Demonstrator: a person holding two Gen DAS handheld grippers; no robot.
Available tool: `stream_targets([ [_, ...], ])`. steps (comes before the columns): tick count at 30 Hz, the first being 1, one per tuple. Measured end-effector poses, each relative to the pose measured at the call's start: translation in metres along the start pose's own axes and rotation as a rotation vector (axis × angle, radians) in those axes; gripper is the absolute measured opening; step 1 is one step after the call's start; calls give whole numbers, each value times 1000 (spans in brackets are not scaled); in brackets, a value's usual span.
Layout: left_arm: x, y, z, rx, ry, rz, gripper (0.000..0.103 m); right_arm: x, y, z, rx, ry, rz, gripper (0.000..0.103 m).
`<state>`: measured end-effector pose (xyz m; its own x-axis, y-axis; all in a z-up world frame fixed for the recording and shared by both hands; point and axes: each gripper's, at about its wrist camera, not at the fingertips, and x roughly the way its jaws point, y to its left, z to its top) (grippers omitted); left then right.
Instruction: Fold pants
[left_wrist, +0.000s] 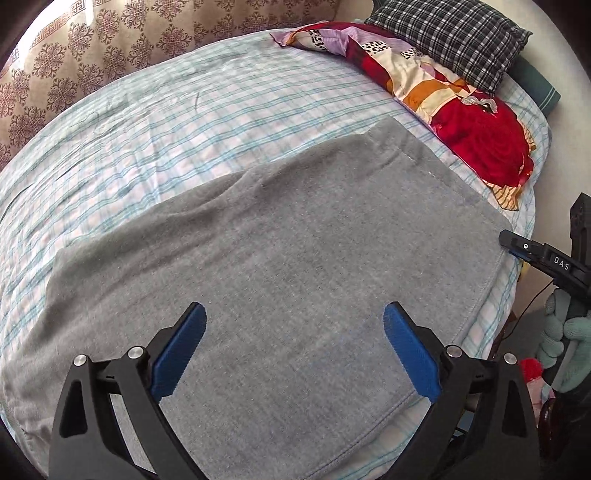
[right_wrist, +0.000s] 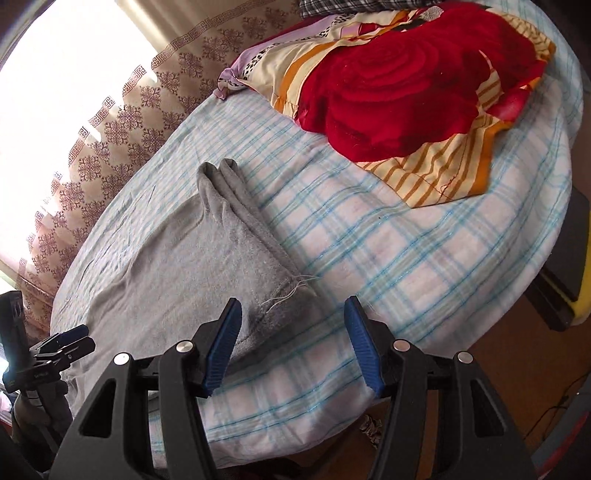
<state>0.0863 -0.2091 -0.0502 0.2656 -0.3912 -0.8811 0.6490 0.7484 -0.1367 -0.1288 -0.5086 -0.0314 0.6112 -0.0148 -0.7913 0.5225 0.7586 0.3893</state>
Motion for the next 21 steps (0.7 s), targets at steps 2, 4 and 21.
stream_targets([
  [2, 4, -10, 9, 27, 1, -4, 98, 6, 1, 2, -6, -3, 27, 58],
  [4, 7, -19, 17, 47, 1, -24, 98, 14, 0, 5, -2, -1, 52, 59],
  [21, 49, -56, 81, -17, 73, -213, 98, 2, 38, 5, -161, -73, 78, 25],
])
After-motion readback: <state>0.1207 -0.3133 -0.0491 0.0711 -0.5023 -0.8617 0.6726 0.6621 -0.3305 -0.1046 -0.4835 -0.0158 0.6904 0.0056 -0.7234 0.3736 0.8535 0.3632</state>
